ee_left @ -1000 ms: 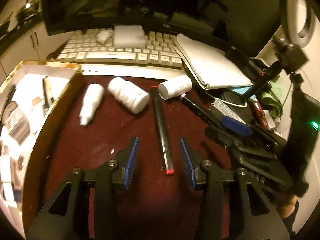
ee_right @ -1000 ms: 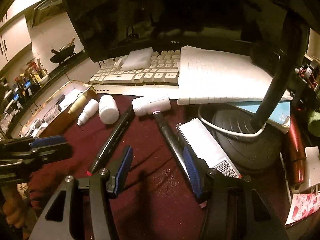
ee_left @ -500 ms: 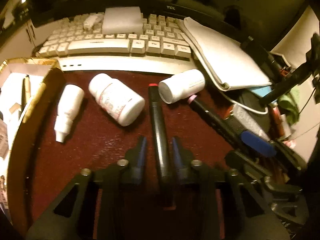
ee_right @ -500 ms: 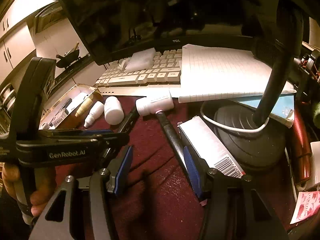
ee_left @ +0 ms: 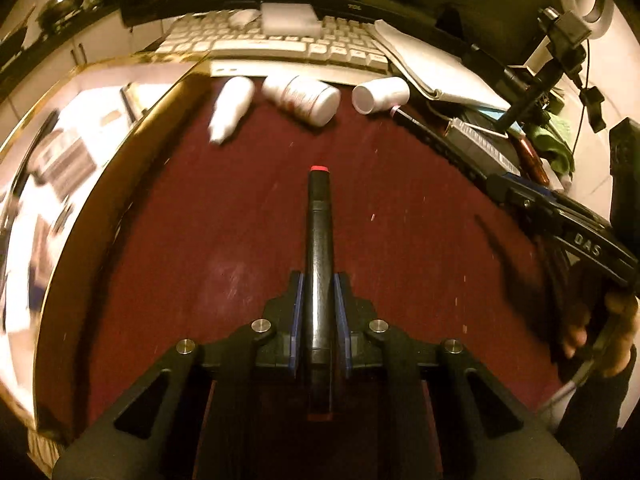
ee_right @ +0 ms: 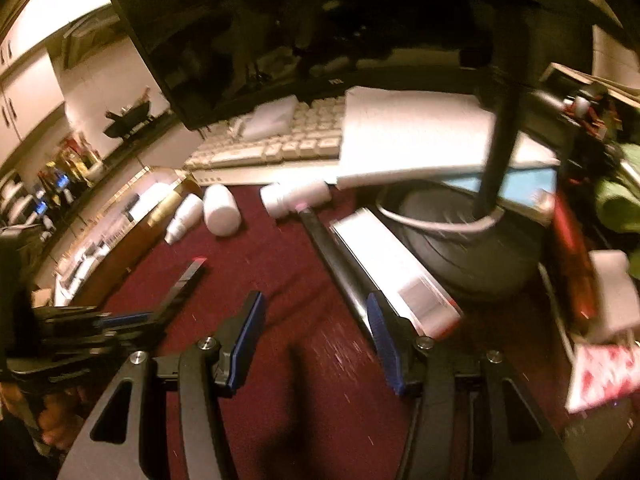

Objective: Organize objects
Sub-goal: 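Grasp the black marker with pink tip with the right tool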

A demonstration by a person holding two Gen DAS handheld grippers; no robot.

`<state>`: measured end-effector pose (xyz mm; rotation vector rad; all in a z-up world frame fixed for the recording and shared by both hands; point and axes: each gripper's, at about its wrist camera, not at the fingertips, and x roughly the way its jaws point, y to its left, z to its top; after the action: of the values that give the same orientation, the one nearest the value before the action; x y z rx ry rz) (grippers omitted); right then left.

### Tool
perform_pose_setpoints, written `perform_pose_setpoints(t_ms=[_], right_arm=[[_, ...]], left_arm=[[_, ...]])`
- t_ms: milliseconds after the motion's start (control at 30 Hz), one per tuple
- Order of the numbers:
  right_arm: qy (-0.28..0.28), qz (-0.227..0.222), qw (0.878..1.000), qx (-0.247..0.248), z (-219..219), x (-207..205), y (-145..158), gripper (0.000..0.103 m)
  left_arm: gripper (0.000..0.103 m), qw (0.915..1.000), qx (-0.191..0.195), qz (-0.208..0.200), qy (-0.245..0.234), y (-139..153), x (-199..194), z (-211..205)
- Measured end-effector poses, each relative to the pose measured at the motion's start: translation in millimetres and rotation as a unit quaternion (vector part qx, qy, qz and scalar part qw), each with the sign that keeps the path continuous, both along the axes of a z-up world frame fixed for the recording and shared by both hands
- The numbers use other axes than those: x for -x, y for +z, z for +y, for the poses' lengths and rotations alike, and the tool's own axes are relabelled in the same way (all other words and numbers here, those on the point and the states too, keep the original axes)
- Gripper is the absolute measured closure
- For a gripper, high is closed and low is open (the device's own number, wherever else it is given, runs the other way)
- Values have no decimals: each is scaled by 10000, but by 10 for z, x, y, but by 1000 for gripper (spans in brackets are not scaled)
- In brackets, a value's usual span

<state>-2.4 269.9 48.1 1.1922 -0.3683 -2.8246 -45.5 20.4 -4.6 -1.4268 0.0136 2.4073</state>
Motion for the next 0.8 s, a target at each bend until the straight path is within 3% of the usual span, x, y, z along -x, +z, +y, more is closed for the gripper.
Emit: perform_pose_setpoints(t_ms=[333,467,533,733,800], right_arm=[[80,-451,9965,-700,-220,209,-87,49],[546,-501,9969,-251,-413,224,-89,49],[687,-410,9961,-364,-537,219,-54,49],[159,-520,9979,-349,-445,471,-73,50],[73,-510,9985,-188,-400,544,-90,55]], left_arm=[[89,9998,-153,-10,104,-2,-62,-98],[89,9996,-213,-22,191,0,-85,-186],[89,9995,-252,-39,201,-4,-82,-202],[89,9996,-174,-1,220,7,-66,-177],[89,9996,-153,7,228,7,-41,-163]])
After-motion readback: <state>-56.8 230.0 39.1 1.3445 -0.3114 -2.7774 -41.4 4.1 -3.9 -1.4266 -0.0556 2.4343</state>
